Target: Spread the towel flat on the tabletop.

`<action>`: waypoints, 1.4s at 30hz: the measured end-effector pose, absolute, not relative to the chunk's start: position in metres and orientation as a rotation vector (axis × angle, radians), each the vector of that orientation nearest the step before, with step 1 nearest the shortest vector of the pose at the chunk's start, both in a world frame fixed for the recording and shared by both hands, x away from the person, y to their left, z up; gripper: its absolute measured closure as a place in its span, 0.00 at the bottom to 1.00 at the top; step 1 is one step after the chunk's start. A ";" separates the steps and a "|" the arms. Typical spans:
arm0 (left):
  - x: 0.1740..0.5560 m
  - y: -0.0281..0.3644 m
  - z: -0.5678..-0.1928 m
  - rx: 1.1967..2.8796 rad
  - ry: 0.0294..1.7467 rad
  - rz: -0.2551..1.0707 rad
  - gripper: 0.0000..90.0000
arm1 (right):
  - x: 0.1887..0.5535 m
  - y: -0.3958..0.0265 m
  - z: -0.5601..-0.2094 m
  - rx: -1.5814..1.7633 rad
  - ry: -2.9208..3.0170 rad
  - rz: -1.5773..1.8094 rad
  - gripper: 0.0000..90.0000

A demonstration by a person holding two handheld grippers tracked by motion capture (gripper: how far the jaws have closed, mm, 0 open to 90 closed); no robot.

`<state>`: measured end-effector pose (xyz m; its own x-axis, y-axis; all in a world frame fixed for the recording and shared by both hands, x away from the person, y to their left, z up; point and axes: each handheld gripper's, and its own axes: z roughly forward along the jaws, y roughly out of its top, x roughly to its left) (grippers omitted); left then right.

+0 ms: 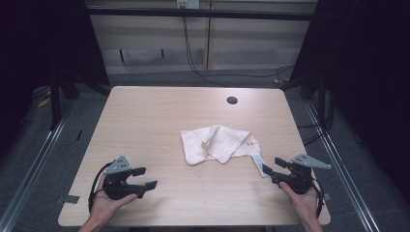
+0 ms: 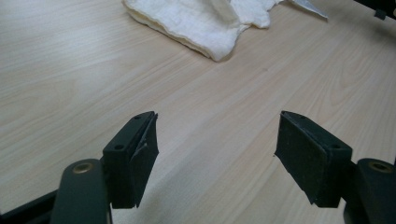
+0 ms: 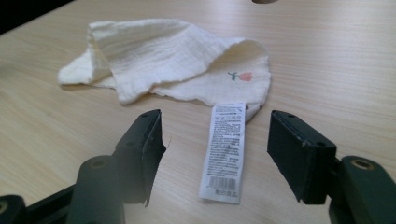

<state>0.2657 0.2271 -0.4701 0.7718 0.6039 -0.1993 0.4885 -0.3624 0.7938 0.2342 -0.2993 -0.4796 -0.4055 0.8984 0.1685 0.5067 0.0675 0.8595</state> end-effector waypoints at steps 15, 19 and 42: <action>0.266 0.232 -0.469 2.025 0.843 0.170 0.33 | 0.239 -0.285 -0.487 1.344 2.167 1.289 0.45; 0.263 0.232 -0.468 2.040 0.819 0.182 0.33 | 0.236 -0.280 -0.482 1.333 2.190 1.300 0.50; 0.265 0.226 -0.472 2.061 0.799 0.158 0.34 | 0.279 -0.261 -0.443 1.207 2.257 1.350 0.47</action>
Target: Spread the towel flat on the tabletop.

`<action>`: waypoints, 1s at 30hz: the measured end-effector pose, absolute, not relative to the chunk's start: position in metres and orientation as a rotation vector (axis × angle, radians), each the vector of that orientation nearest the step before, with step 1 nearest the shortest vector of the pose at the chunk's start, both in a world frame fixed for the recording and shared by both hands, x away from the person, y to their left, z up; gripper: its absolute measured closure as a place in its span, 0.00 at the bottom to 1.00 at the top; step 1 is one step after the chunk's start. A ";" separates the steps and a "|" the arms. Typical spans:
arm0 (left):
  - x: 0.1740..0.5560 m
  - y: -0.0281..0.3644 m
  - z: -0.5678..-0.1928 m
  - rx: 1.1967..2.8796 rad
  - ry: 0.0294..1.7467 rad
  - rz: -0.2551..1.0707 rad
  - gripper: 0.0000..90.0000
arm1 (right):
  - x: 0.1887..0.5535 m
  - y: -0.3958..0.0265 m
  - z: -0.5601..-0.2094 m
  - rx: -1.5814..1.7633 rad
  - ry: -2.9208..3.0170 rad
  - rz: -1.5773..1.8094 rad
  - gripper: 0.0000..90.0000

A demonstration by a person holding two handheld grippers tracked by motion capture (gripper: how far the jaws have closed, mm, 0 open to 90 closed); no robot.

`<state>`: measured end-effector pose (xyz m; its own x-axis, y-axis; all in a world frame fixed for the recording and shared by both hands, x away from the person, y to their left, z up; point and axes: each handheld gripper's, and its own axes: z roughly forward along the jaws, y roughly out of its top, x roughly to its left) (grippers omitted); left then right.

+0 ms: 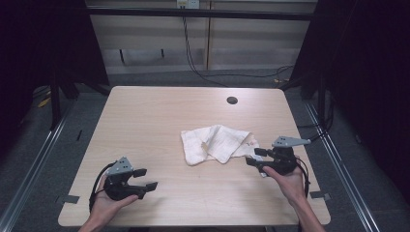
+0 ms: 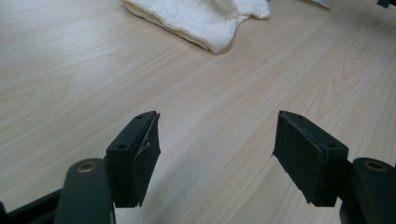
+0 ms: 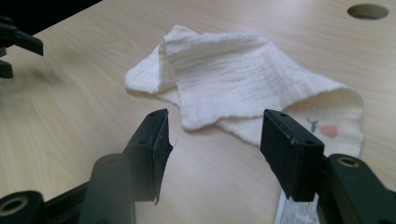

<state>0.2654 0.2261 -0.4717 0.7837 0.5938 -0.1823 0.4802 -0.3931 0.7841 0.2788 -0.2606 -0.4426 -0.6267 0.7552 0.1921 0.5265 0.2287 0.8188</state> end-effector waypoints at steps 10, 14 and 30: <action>0.265 0.231 -0.470 2.045 0.807 0.165 0.34 | 0.320 -0.238 -0.440 1.145 2.309 1.303 0.36; 0.266 0.231 -0.470 2.048 0.801 0.161 0.34 | 0.329 -0.232 -0.440 1.132 2.332 1.278 0.32; 0.267 0.230 -0.471 2.060 0.804 0.160 0.34 | 0.375 -0.228 -0.462 1.178 2.426 1.156 0.45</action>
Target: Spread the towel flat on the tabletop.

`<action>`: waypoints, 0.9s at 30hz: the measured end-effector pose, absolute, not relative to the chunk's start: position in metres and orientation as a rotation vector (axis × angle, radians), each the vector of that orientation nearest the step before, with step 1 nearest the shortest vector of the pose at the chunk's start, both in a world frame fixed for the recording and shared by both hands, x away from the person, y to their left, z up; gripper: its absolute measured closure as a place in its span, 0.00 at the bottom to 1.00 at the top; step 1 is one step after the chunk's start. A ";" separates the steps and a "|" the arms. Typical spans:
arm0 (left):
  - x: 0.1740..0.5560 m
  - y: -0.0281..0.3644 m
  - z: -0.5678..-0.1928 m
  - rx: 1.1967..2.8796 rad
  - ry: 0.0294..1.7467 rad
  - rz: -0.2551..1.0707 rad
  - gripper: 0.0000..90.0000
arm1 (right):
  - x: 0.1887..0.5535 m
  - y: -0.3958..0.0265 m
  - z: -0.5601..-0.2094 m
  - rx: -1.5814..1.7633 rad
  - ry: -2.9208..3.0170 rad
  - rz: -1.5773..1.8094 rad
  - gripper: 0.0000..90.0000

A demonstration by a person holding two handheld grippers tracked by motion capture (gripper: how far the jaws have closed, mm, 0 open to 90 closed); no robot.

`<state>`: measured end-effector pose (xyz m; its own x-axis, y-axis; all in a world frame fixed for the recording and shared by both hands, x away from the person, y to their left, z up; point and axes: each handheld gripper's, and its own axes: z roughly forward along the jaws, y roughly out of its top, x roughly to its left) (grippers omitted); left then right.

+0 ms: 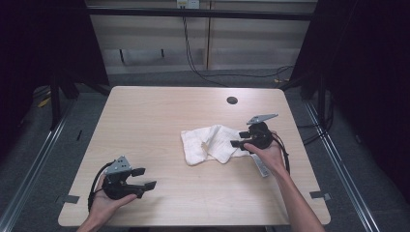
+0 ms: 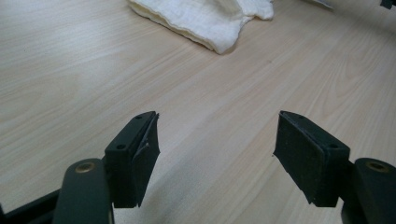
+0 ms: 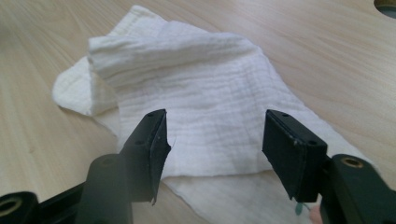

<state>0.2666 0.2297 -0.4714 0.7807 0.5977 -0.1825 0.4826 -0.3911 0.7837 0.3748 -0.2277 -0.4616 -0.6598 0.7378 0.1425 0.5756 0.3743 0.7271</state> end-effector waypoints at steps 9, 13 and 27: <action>0.266 0.229 -0.472 2.064 0.800 0.160 0.34 | 0.391 -0.232 -0.478 1.242 2.390 1.059 0.35; 0.267 0.229 -0.472 2.067 0.798 0.164 0.34 | 0.395 -0.231 -0.483 1.236 2.395 1.044 0.30; 0.266 0.229 -0.472 2.071 0.795 0.166 0.34 | 0.396 -0.225 -0.500 1.194 2.425 0.922 0.53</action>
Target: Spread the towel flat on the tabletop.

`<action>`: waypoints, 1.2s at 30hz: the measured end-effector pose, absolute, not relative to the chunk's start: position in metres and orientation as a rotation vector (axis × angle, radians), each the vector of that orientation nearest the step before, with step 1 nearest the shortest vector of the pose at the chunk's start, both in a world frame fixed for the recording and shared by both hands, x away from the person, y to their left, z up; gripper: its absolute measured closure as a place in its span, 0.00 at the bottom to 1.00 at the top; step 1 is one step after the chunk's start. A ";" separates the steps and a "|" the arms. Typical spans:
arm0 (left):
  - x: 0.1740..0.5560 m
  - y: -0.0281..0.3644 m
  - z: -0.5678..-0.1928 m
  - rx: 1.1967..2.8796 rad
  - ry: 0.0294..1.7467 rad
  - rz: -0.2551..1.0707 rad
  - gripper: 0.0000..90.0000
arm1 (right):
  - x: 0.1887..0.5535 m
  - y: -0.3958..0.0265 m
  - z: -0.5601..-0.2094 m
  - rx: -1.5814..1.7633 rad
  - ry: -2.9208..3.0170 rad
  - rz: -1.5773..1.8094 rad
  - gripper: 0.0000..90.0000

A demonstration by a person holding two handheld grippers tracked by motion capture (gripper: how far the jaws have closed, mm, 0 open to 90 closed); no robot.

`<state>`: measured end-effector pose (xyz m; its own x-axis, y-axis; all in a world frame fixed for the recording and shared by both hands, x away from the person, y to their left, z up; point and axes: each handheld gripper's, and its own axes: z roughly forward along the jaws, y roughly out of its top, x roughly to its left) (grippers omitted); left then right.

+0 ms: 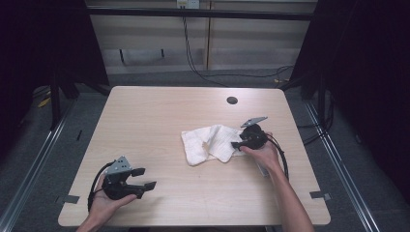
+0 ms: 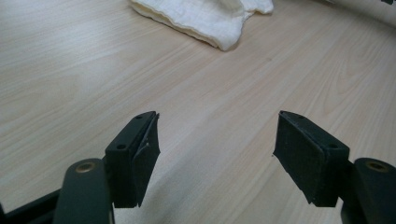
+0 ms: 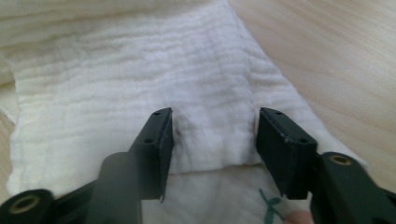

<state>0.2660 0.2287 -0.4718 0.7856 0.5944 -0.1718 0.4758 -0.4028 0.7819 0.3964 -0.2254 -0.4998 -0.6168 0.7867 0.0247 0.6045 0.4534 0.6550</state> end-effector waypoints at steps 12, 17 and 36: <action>0.266 0.229 -0.472 2.072 0.792 0.168 0.34 | 0.396 -0.229 -0.500 1.205 2.423 0.965 0.91; 0.266 0.230 -0.471 2.071 0.784 0.175 0.34 | 0.391 -0.229 -0.501 1.182 2.412 0.982 0.92; 0.267 0.229 -0.472 2.068 0.809 0.175 0.38 | 0.366 -0.223 -0.500 1.144 2.493 1.044 0.93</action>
